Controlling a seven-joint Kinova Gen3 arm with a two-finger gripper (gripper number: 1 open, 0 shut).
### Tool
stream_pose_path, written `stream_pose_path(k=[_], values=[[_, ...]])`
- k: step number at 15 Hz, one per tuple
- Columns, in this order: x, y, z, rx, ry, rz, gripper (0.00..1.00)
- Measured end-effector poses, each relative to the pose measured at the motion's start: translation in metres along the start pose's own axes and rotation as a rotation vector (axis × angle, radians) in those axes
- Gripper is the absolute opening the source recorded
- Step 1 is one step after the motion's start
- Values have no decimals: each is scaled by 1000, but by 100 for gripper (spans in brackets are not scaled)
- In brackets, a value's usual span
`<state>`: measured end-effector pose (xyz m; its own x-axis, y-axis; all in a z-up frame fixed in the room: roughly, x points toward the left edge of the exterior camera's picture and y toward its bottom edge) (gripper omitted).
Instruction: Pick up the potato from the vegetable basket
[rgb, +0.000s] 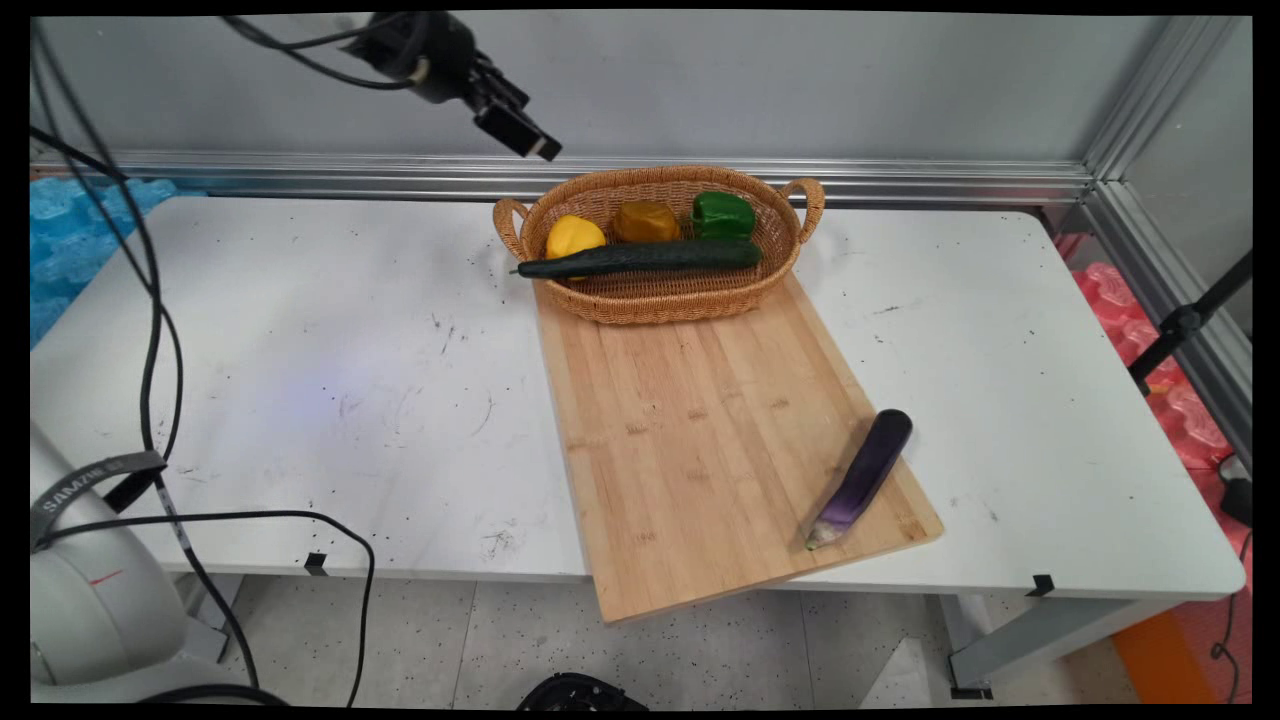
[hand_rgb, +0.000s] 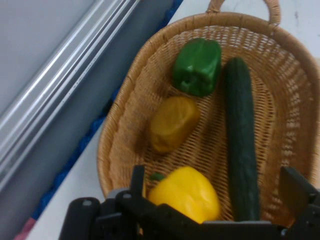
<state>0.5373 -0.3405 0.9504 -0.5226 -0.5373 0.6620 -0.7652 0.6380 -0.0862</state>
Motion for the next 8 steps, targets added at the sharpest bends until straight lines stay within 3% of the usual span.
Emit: stream_pose_path(k=[8], values=[[30,-34,75,-15,-62,117,100]])
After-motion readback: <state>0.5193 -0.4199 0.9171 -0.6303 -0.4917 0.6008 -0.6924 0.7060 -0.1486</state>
